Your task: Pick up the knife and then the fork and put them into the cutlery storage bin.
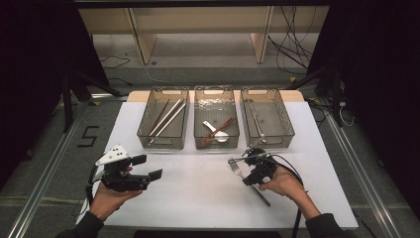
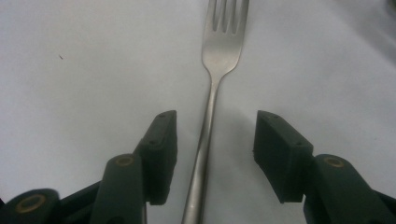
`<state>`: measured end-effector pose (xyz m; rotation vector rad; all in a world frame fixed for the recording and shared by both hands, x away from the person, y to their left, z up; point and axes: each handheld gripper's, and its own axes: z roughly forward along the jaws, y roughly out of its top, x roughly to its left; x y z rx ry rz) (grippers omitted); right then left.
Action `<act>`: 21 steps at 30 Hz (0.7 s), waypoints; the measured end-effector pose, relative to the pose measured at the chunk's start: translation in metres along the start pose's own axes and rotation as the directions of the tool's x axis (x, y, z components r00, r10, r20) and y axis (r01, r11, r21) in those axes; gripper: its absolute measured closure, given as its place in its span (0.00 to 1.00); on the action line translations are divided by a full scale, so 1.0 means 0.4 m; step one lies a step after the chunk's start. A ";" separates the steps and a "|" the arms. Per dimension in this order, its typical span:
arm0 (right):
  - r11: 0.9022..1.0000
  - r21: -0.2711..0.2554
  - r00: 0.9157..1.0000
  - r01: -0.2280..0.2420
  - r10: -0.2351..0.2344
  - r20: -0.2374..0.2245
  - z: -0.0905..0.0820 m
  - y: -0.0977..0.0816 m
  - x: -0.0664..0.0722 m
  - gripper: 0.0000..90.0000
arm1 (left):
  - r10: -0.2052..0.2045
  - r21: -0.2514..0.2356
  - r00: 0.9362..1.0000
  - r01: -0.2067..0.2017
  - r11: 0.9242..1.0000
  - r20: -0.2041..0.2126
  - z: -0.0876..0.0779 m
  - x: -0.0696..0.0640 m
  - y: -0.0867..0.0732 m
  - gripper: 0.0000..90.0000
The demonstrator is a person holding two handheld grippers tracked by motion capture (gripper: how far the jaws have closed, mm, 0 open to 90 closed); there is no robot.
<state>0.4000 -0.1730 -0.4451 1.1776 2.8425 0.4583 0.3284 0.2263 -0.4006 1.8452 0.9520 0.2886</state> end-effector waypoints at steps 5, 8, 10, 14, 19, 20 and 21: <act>0.999 0.038 1.000 0.012 -0.012 0.000 0.015 -0.001 0.001 0.65 | 0.004 0.004 1.000 -0.004 1.000 -0.001 0.000 -0.002 0.000 0.18; 0.999 0.048 1.000 0.022 -0.022 -0.001 0.018 -0.001 0.003 0.71 | 0.004 0.005 1.000 -0.004 1.000 0.000 0.001 -0.002 0.000 0.18; 0.998 0.051 1.000 0.025 -0.025 0.000 0.020 0.000 0.003 0.73 | 0.005 0.005 1.000 -0.005 1.000 0.000 0.000 -0.002 0.000 0.18; 0.997 0.066 0.999 0.035 -0.036 0.004 0.025 0.000 0.003 0.77 | 0.006 0.005 1.000 -0.006 1.000 0.000 0.000 -0.002 0.000 0.18; 0.997 0.066 0.999 0.046 -0.047 0.008 0.027 0.001 0.005 0.80 | 0.007 0.007 1.000 -0.007 1.000 0.000 0.002 -0.003 -0.001 0.18; 0.997 0.067 0.999 0.049 -0.049 0.004 0.027 0.001 0.006 0.83 | 0.008 0.006 1.000 -0.008 1.000 0.000 0.002 -0.004 -0.001 0.18; 0.996 0.070 0.999 0.051 -0.051 0.003 0.027 0.001 0.008 0.84 | 0.009 0.006 1.000 -0.009 1.000 0.000 0.002 -0.004 -0.001 0.18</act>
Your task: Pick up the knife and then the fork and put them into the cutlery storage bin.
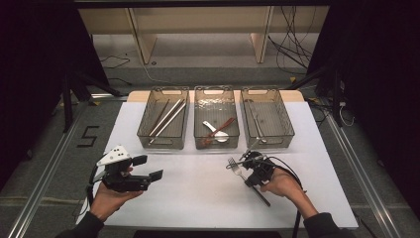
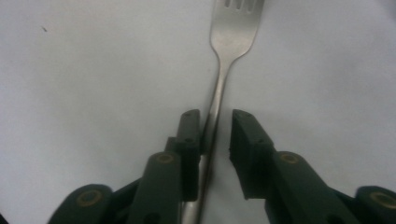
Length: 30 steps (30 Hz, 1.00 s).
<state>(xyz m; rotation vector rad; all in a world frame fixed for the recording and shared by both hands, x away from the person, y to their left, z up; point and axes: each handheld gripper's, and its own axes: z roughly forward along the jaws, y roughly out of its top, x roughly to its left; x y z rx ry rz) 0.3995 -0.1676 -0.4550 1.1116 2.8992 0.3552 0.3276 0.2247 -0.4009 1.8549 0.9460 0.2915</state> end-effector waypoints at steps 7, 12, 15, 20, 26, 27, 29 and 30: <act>1.000 0.004 1.000 0.005 -0.005 0.007 0.002 0.003 0.002 0.87 | 0.001 0.001 1.000 -0.001 1.000 -0.001 0.000 -0.001 0.000 0.18; 1.000 0.014 1.000 0.011 -0.011 0.009 0.002 0.005 0.002 0.90 | 0.005 0.004 1.000 -0.005 1.000 0.001 0.000 -0.001 0.000 0.18; 1.000 0.022 1.000 0.013 -0.013 0.020 0.003 0.008 0.003 0.94 | 0.005 0.004 1.000 -0.005 1.000 0.001 0.000 -0.001 0.000 0.18; 0.999 0.033 1.000 0.020 -0.020 0.016 0.003 0.012 0.001 0.94 | 0.006 0.004 1.000 -0.006 1.000 0.000 -0.001 -0.001 -0.001 0.18; 0.999 0.030 0.999 0.043 -0.044 0.014 0.001 0.010 0.002 0.95 | 0.007 0.003 1.000 -0.007 1.000 0.000 -0.001 -0.002 0.000 0.18; 0.999 0.030 0.999 0.046 -0.046 0.012 0.000 0.010 0.002 0.95 | 0.008 0.003 1.000 -0.008 1.000 -0.001 -0.001 -0.001 0.000 0.18; 0.998 0.031 0.999 0.050 -0.051 0.010 0.000 0.010 0.003 0.95 | 0.007 0.004 1.000 -0.007 1.000 -0.001 -0.001 -0.001 0.000 0.18; 0.998 0.030 0.998 0.055 -0.056 0.010 -0.001 0.009 0.002 0.95 | 0.007 0.004 1.000 -0.007 1.000 -0.001 -0.001 -0.001 0.000 0.18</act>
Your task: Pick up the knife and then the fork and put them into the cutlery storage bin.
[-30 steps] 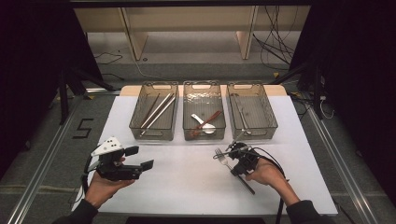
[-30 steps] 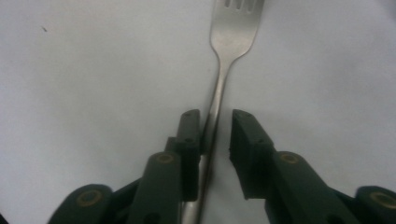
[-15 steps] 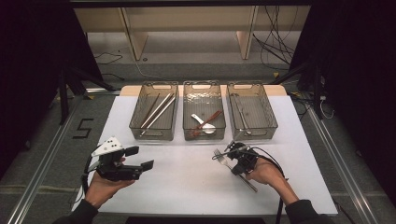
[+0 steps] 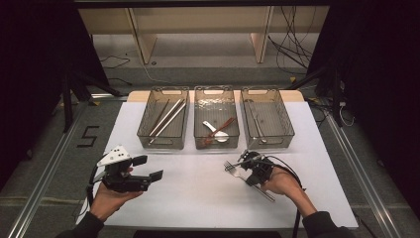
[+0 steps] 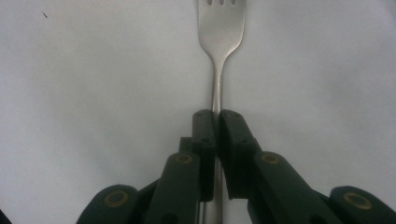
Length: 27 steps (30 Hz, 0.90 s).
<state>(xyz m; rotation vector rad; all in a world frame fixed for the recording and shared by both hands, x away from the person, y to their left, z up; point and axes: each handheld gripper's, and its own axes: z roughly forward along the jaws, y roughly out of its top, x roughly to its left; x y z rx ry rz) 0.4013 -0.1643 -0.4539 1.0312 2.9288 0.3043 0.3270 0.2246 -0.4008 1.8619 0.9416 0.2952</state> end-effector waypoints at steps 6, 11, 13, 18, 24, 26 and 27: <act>0.999 -0.043 1.000 -0.003 0.003 0.000 -0.019 -0.005 -0.008 0.95 | -0.003 -0.006 1.000 0.003 1.000 -0.001 0.000 0.000 0.000 0.18; 0.995 -0.095 1.000 -0.025 0.024 -0.016 -0.044 -0.014 -0.022 0.95 | 0.001 -0.004 1.000 -0.001 1.000 0.000 -0.001 0.000 0.000 0.18; 0.993 -0.115 0.999 -0.037 0.035 -0.019 -0.053 -0.019 -0.029 0.95 | -0.001 -0.006 1.000 0.001 1.000 0.000 -0.001 0.001 0.000 0.18; 0.987 -0.154 0.999 -0.050 0.045 -0.030 -0.067 -0.026 -0.042 0.95 | 0.001 -0.004 1.000 -0.001 1.000 0.001 -0.001 0.001 0.000 0.18; 0.980 -0.188 0.998 -0.065 0.061 -0.029 -0.079 -0.030 -0.050 0.95 | -0.003 -0.008 1.000 0.003 1.000 0.001 0.000 0.000 0.000 0.18; 0.977 -0.201 0.998 -0.067 0.063 -0.030 -0.084 -0.030 -0.051 0.95 | -0.003 -0.008 1.000 0.003 1.000 0.000 0.000 0.000 0.000 0.18; 0.976 -0.206 0.997 -0.068 0.063 -0.033 -0.087 -0.031 -0.052 0.95 | -0.001 -0.007 1.000 0.001 1.000 0.000 -0.001 0.001 0.000 0.18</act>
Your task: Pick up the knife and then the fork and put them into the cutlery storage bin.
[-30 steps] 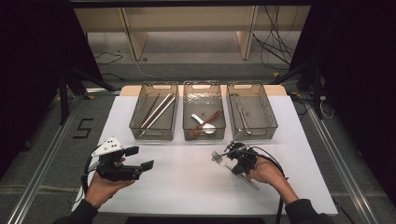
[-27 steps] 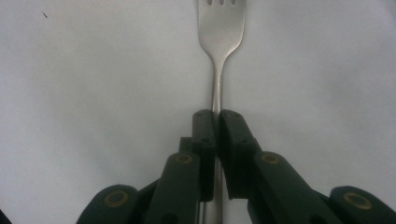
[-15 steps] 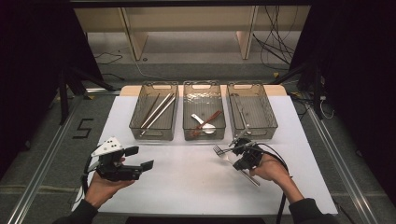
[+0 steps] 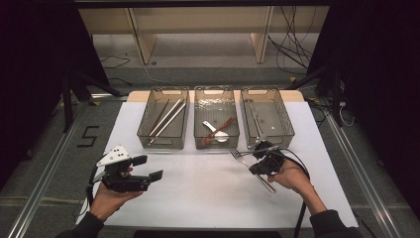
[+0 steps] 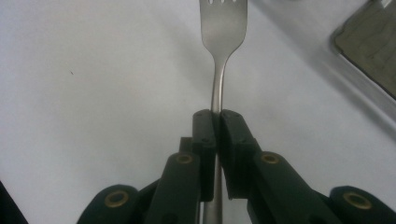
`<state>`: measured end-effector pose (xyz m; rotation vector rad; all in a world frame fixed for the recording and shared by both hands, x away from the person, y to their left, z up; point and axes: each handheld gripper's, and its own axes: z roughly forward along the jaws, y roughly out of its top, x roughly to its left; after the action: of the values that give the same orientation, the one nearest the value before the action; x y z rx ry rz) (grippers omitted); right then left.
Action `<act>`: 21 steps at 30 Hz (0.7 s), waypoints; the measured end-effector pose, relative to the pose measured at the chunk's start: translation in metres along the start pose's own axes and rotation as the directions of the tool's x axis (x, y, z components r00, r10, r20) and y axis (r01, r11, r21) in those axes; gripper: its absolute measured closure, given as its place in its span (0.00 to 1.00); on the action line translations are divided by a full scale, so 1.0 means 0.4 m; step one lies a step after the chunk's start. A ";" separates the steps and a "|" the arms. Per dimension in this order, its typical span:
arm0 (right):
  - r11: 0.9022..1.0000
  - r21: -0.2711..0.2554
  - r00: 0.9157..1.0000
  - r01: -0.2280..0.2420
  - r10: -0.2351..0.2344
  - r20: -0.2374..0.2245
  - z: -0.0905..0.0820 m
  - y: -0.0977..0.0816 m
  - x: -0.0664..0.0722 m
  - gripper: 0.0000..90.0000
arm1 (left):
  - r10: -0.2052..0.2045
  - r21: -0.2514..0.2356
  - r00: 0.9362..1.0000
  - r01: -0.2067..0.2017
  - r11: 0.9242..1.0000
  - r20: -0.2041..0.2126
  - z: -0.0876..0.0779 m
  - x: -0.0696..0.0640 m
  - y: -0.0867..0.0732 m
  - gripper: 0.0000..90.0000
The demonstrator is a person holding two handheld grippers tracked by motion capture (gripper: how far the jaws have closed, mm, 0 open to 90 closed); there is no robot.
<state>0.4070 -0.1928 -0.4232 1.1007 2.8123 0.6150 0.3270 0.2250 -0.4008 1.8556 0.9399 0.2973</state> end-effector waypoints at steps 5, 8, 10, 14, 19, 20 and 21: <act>1.000 -0.020 1.000 -0.002 0.002 -0.005 -0.008 0.000 -0.003 0.95 | 0.000 0.000 1.000 0.000 1.000 -0.001 -0.001 0.000 0.000 0.18; 1.000 -0.030 1.000 0.001 -0.002 -0.004 -0.014 -0.001 -0.004 0.95 | -0.001 0.000 1.000 0.001 1.000 -0.001 -0.001 0.000 0.000 0.18; 0.999 -0.039 1.000 0.001 -0.001 -0.001 -0.019 -0.001 -0.006 0.95 | -0.001 -0.002 1.000 0.001 1.000 -0.001 -0.002 0.000 0.000 0.18; 0.999 -0.052 1.000 -0.007 0.007 0.006 -0.028 -0.003 -0.010 0.95 | -0.001 -0.002 1.000 0.001 1.000 -0.001 -0.002 0.000 0.000 0.18; 0.998 -0.067 1.000 -0.014 0.014 0.006 -0.038 -0.006 -0.016 0.95 | -0.002 -0.004 1.000 0.002 1.000 -0.003 -0.002 0.001 0.001 0.18; 0.997 -0.072 1.000 -0.013 0.013 0.003 -0.041 -0.007 -0.017 0.95 | -0.003 -0.003 1.000 0.003 1.000 -0.003 -0.003 0.002 0.001 0.18; 0.997 -0.077 1.000 -0.013 0.014 0.005 -0.044 -0.008 -0.019 0.95 | -0.004 -0.003 1.000 0.004 1.000 -0.003 -0.002 0.003 0.001 0.18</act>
<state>0.4072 -0.2060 -0.4091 1.1071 2.7536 0.7135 0.3274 0.2262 -0.4001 1.8513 0.9440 0.2988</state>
